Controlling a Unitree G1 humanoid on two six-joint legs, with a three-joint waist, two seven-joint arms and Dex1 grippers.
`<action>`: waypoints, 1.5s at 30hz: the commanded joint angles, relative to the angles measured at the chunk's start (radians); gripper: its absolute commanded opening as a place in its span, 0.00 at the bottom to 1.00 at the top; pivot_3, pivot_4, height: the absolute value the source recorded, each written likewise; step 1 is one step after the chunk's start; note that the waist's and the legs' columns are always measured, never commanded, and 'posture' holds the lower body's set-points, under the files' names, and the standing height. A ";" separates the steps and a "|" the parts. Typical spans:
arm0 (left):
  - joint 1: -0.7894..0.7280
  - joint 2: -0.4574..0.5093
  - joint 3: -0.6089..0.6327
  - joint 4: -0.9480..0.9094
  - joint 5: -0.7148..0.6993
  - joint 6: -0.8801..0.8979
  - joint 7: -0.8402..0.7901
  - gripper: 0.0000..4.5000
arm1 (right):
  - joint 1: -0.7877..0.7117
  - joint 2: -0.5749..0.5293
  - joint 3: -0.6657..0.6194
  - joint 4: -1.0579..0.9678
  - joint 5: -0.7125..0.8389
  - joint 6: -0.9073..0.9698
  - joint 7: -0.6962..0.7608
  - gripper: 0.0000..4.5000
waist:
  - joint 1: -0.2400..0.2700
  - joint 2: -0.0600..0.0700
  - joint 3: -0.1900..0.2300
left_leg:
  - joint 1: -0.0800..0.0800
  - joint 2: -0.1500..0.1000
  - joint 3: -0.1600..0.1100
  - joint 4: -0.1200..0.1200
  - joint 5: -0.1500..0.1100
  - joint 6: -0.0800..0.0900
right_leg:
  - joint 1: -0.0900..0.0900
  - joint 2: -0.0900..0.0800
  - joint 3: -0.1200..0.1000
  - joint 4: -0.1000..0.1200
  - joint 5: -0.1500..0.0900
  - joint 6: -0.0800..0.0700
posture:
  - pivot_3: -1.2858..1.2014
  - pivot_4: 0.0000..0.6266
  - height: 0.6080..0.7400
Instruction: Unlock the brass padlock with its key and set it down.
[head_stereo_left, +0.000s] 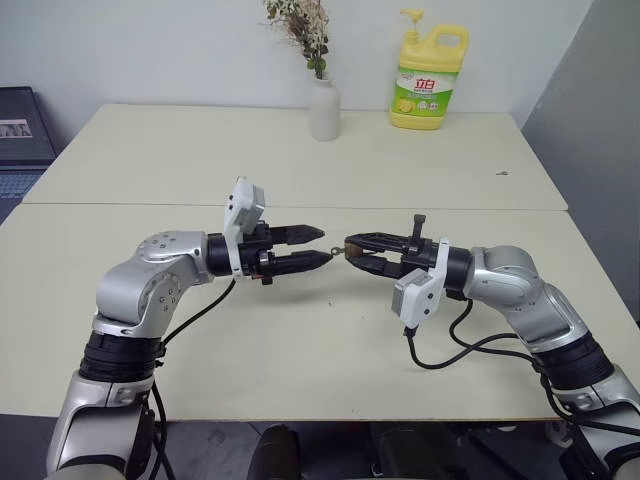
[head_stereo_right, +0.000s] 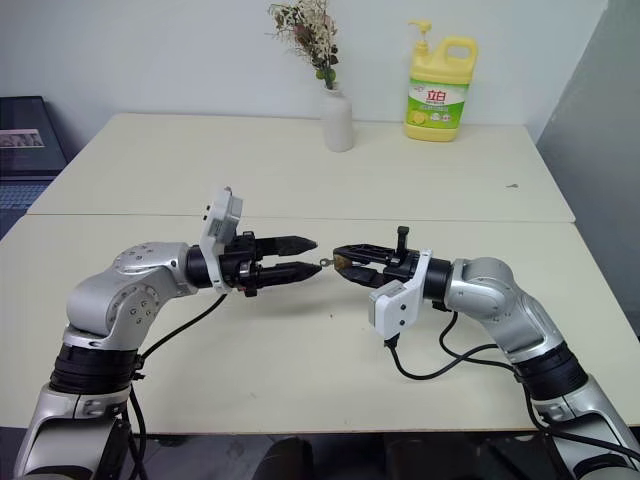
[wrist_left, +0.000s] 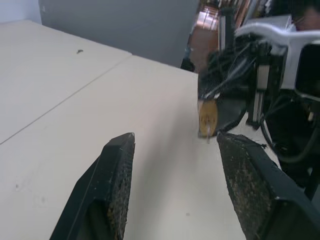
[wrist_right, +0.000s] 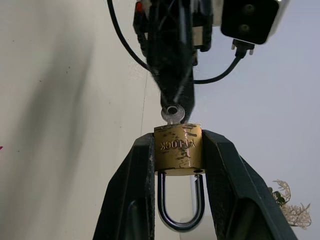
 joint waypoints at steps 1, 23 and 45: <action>-0.007 0.003 0.008 -0.083 -0.061 0.064 0.008 0.61 | -0.009 0.000 -0.024 -0.039 0.023 -0.001 0.000 0.21 | 0.001 0.000 0.000 | 0.000 0.000 0.000 0.000 0.000 0.000 | 0.000 0.000 0.000 0.000 0.000 0.000 | 0.52 0.24 1.00; -0.050 -0.070 -0.051 -0.046 0.012 0.044 0.048 0.61 | -0.007 0.002 -0.025 -0.060 0.026 0.019 0.008 0.21 | 0.001 0.000 0.000 | 0.000 0.000 0.000 0.000 0.000 0.000 | 0.000 0.000 0.000 0.000 0.000 0.000 | 0.52 0.24 1.00; -0.056 -0.083 -0.066 -0.020 0.022 0.029 0.019 0.04 | -0.010 -0.009 -0.016 -0.067 0.017 0.005 0.025 0.21 | 0.001 0.000 0.000 | 0.000 0.000 0.000 0.000 0.000 0.000 | 0.000 0.000 0.000 0.000 0.000 0.000 | 0.52 0.24 1.00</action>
